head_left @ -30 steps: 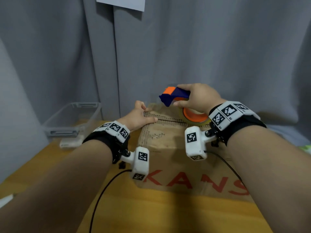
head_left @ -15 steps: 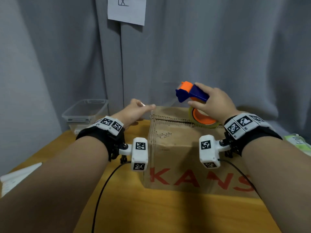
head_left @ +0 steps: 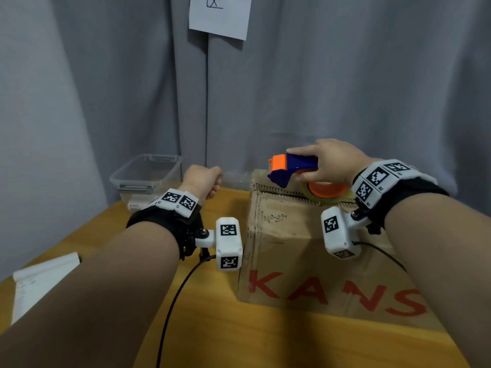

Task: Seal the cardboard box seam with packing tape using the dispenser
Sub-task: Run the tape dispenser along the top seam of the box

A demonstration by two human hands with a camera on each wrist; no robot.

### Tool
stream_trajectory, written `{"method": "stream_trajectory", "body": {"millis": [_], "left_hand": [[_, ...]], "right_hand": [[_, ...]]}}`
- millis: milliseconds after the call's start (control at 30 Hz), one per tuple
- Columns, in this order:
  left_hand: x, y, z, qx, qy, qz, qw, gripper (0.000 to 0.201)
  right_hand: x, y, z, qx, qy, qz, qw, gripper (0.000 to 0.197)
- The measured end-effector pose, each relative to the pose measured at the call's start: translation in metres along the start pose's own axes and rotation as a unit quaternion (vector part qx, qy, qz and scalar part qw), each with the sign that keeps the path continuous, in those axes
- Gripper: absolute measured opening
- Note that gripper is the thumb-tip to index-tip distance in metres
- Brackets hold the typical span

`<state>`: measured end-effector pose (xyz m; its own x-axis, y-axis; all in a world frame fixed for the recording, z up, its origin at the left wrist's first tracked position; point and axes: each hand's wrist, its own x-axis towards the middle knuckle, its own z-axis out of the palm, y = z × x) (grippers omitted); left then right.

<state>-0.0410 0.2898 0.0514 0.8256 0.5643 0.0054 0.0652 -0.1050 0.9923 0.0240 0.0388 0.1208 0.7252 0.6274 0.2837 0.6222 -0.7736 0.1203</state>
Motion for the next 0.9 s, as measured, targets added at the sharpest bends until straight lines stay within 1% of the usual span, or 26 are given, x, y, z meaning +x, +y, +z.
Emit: {"method": "stream_trajectory", "body": {"millis": [133, 267, 333, 500, 633, 700, 767, 900], "left_hand": [[0.004, -0.011, -0.001, 0.022, -0.012, -0.017, 1.0, 0.037], [0.002, -0.009, 0.001, 0.047, -0.025, -0.014, 0.998, 0.035], [0.001, -0.006, 0.004, 0.054, -0.029, -0.015, 0.998, 0.035], [-0.003, -0.003, 0.007, 0.05, -0.021, -0.018, 0.998, 0.04], [-0.007, 0.004, 0.012, 0.037, 0.018, 0.021, 0.999, 0.035], [-0.009, 0.004, 0.015, 0.041, 0.034, 0.028, 0.998, 0.031], [-0.011, 0.001, 0.015, 0.051, 0.038, 0.024, 0.998, 0.029], [-0.012, -0.012, 0.011, 0.069, 0.027, 0.018, 0.997, 0.04]], "right_hand": [[0.01, -0.009, -0.007, -0.065, -0.023, -0.022, 0.997, 0.06], [0.017, -0.012, -0.014, -0.105, -0.033, -0.029, 0.994, 0.059], [0.016, -0.01, -0.016, -0.096, -0.041, -0.022, 0.994, 0.057], [0.009, -0.001, -0.017, -0.023, -0.053, 0.008, 0.998, 0.056], [0.006, 0.001, -0.018, 0.016, -0.057, 0.02, 0.998, 0.056], [0.005, -0.001, -0.018, 0.01, -0.062, 0.017, 0.998, 0.056], [0.004, -0.005, -0.015, -0.018, -0.062, 0.006, 0.998, 0.056], [0.006, -0.015, -0.013, -0.063, -0.064, 0.002, 0.996, 0.055]]}}
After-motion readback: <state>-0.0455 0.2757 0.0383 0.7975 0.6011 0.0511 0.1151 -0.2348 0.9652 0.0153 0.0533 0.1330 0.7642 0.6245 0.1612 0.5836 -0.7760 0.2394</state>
